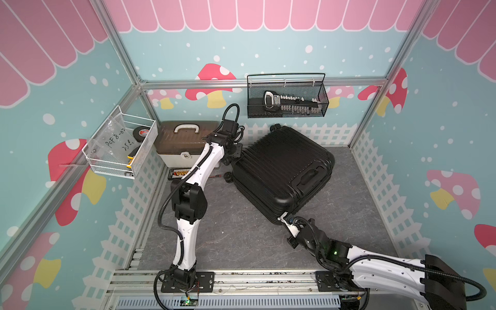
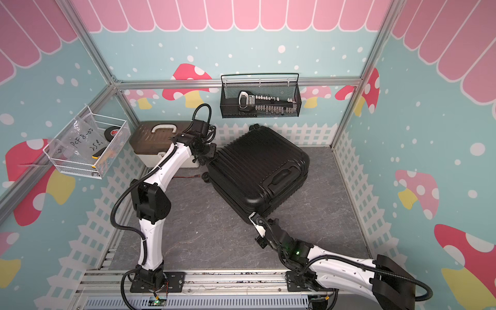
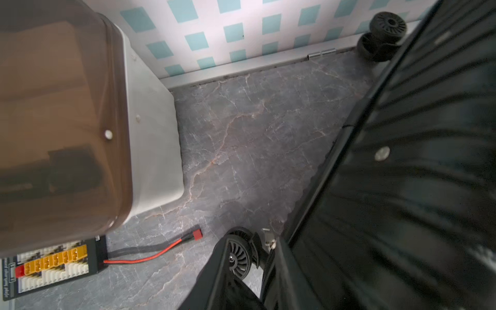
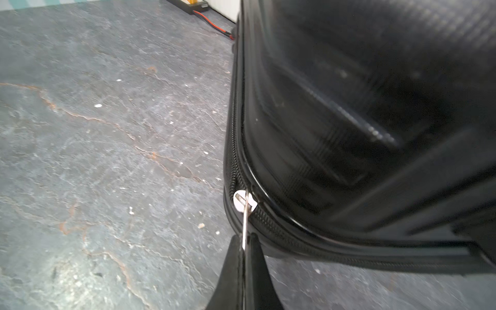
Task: Close the suitcase zippers
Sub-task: Zip the zipper on the suitcase.
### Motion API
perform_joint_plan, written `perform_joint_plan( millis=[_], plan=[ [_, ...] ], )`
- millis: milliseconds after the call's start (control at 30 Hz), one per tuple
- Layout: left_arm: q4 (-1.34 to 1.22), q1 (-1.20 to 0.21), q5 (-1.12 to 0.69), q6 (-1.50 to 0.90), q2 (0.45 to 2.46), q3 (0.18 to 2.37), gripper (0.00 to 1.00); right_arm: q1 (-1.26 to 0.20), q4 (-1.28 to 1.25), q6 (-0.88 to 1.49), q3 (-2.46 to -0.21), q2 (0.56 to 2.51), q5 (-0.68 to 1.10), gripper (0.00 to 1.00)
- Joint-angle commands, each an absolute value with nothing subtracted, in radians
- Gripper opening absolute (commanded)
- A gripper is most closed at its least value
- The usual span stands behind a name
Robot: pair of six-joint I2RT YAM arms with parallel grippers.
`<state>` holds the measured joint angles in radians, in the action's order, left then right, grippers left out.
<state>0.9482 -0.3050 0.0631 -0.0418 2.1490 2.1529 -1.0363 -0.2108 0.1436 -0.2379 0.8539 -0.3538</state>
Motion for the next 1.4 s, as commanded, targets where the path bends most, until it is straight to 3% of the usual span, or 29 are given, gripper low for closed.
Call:
perform_joint_plan(
  millis=[0,433,833,933,1167,1267,1367],
  plan=[
    [1.068,-0.33,-0.046,0.008,2.093,2.027,0.3,-1.034,-0.217,0.134,-0.256,0.788,-0.49,0.0],
    [1.03,-0.452,-0.166,0.019,1.862,1.684,0.29,-1.032,-0.121,0.152,-0.267,0.741,-0.684,0.0],
    [0.944,-0.543,-0.219,-0.043,1.655,1.44,0.32,-0.922,-0.144,0.093,-0.318,0.832,-0.669,0.0],
    [0.933,-0.549,-0.22,-0.041,1.607,1.407,0.36,-0.89,-0.144,0.112,-0.327,0.846,-0.673,0.0],
    [0.902,-0.519,0.0,-0.001,1.473,1.364,0.67,-0.846,-0.143,0.154,-0.331,0.867,-0.684,0.0],
    [0.891,-0.473,0.019,0.058,1.433,1.376,0.71,-0.828,-0.137,0.168,-0.327,0.86,-0.678,0.0],
    [0.893,-0.416,-0.081,0.172,1.406,1.395,0.7,-0.815,-0.136,0.176,-0.319,0.848,-0.664,0.0]
  ],
)
